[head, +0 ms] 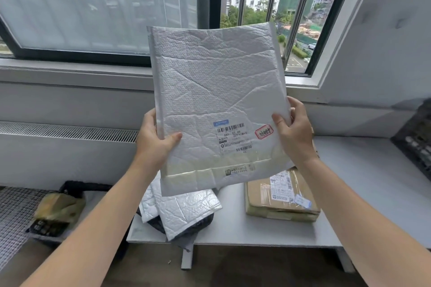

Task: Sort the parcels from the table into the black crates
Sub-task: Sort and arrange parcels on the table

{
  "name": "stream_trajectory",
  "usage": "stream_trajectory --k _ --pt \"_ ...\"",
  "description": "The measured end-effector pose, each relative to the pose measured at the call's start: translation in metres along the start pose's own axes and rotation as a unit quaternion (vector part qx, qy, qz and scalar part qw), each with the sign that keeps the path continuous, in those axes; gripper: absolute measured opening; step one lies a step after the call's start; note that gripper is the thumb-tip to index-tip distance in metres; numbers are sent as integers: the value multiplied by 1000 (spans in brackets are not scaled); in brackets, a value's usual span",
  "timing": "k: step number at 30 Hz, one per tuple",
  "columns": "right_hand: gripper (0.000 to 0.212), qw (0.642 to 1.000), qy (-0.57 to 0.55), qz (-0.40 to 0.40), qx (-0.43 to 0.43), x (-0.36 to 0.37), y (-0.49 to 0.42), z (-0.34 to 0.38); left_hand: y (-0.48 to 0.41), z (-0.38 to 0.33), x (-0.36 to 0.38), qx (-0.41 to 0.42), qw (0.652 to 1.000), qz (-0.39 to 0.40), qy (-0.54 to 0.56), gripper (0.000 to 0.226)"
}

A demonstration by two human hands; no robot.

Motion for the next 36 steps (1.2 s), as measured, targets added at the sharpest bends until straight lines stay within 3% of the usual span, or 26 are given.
stream_trajectory --k 7,14,25,36 --pt "52 1000 16 -8 12 -10 1 10 0 -12 4 14 1000 8 22 58" --pt "101 984 168 50 -25 -18 22 52 13 -46 -8 47 997 2 64 59" --pt "104 976 209 24 -48 -20 24 84 14 -69 -19 60 996 -7 72 60" --pt "112 968 248 4 -45 -21 22 88 8 -72 -22 87 996 -13 6 67"
Point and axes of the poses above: each hand's wrist, its own y-axis away from the middle knuckle, its own x-axis out of the palm, z = x × y, the point moved 8 cm from there along -y, towards the middle knuckle, and after that the axes turned 3 degrees about y, right-handed, at the moved point
